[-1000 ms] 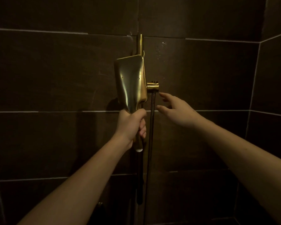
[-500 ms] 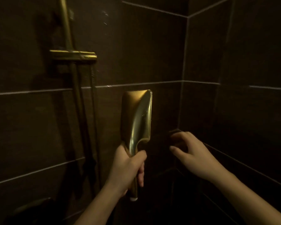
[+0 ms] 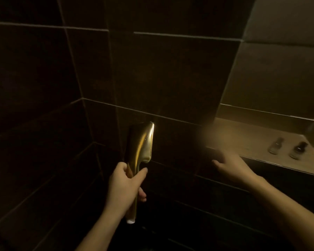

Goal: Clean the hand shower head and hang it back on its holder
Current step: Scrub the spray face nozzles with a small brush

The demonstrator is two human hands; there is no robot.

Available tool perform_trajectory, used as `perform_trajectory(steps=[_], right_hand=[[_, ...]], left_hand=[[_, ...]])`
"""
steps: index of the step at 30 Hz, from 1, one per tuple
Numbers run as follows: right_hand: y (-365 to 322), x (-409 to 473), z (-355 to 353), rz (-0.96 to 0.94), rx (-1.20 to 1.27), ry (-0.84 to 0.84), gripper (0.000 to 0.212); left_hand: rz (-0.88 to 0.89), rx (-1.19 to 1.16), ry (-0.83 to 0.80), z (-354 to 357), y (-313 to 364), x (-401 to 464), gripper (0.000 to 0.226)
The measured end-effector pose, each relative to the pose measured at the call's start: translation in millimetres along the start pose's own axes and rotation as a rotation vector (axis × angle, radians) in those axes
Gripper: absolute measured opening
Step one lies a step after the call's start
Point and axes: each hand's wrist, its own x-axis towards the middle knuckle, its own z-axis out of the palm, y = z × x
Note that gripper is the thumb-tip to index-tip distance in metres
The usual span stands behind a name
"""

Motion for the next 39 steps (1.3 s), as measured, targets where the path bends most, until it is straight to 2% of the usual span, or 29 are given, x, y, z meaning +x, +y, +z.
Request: perform_trajectory(steps=[3, 11, 17, 19, 22, 25, 30, 33, 37, 39], right_hand=[[34.9, 7.5, -10.2, 0.044, -0.058, 0.056, 0.047], [81.5, 71.6, -13.4, 0.018, -0.249, 0.11, 0.045], [88.9, 102.9, -5.6, 0.003, -0.374, 0.043, 0.043], [92.5, 107.6, -2.0, -0.005, -0.4, 0.057, 0.04], [94.1, 110.3, 1.6, -0.043, -0.437, 0.12, 0.037], [92.9, 103.9, 1.7, -0.078, -0.387, 0.192, 0.032], [72.2, 65.2, -5.3, -0.18, -0.158, 0.362, 0.018], [38.6, 37.7, -2.5, -0.21, -0.074, 0.239, 0.028], [-19.4, 19.9, 6.0, -0.216, 0.015, 0.032, 0.055], [-47.5, 18.3, 12.4, -0.331, 0.048, -0.036, 0.058]], left_hand=[[-0.012, -0.058, -0.065, 26.8, -5.0, 8.0, 0.008], [-0.205, -0.132, -0.226, 63.5, -28.4, 41.9, 0.031], [-0.24, -0.19, -0.226, 68.2, -29.8, 41.0, 0.026], [-0.244, -0.138, -0.206, 67.2, -32.3, 44.1, 0.027], [-0.249, -0.06, -0.153, 65.5, -36.3, 50.3, 0.015], [-0.272, -0.042, -0.11, 64.9, -38.7, 53.0, 0.011], [-0.253, 0.012, -0.089, 64.7, -43.2, 54.3, 0.012], [-0.204, 0.103, -0.069, 65.3, -46.2, 53.5, 0.015], [-0.146, 0.222, -0.04, 62.1, -49.8, 51.2, 0.026], [-0.125, 0.262, -0.047, 58.0, -50.4, 49.4, 0.03]])
